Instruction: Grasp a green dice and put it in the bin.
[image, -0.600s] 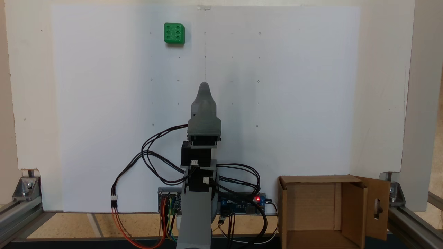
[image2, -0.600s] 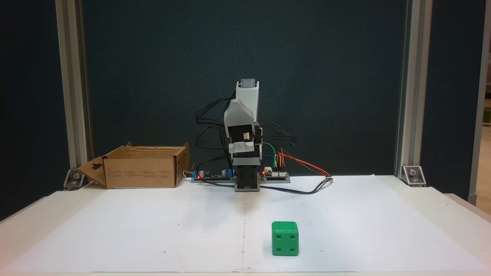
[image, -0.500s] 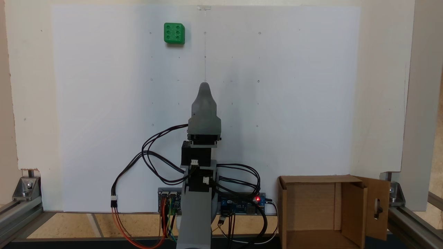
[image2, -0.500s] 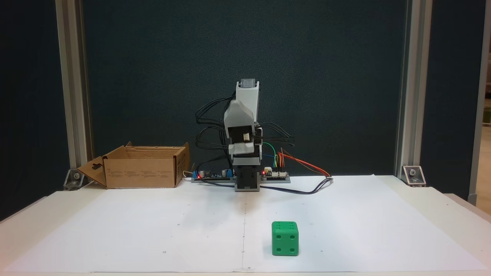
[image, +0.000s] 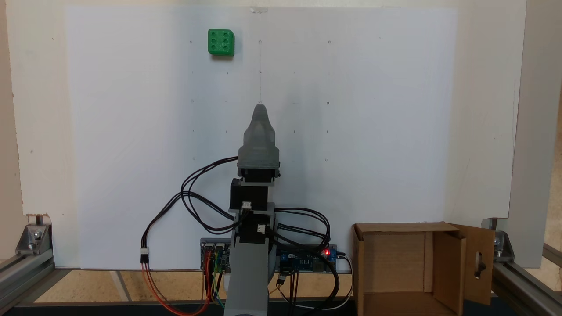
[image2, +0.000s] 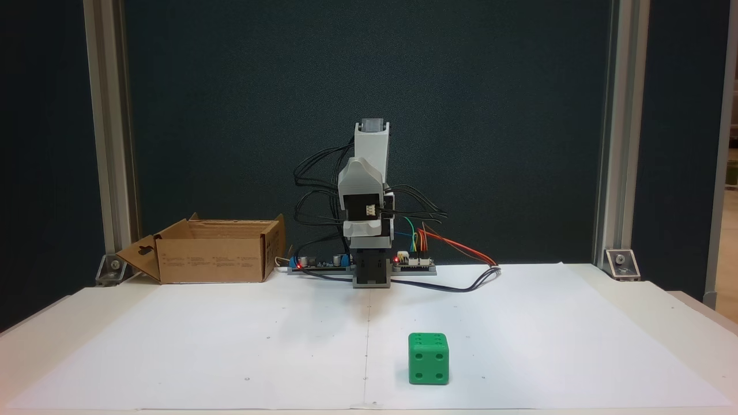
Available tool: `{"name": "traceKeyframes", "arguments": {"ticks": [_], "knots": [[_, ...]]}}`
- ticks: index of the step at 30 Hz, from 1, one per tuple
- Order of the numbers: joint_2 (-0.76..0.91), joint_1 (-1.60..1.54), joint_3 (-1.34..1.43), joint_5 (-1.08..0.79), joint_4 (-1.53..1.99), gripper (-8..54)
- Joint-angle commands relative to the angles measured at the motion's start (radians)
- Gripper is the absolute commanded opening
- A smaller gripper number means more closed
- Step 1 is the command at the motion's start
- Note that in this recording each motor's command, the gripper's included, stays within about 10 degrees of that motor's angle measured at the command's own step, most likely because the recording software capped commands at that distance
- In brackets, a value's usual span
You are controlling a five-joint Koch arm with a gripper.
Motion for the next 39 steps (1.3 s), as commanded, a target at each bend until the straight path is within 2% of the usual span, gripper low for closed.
{"name": "traceKeyframes", "arguments": {"ticks": [1, 7, 16, 27, 39], "knots": [[0.109, -0.012, 0.049, -0.041, -0.032, 44.6], [0.109, -0.014, 0.049, -0.038, -0.031, 44.6], [0.11, -0.014, 0.049, -0.038, -0.21, 44.7], [0.112, -0.14, 0.049, -0.037, -0.239, 44.9], [0.114, -0.144, 0.048, -0.038, -0.256, 44.8]]}}
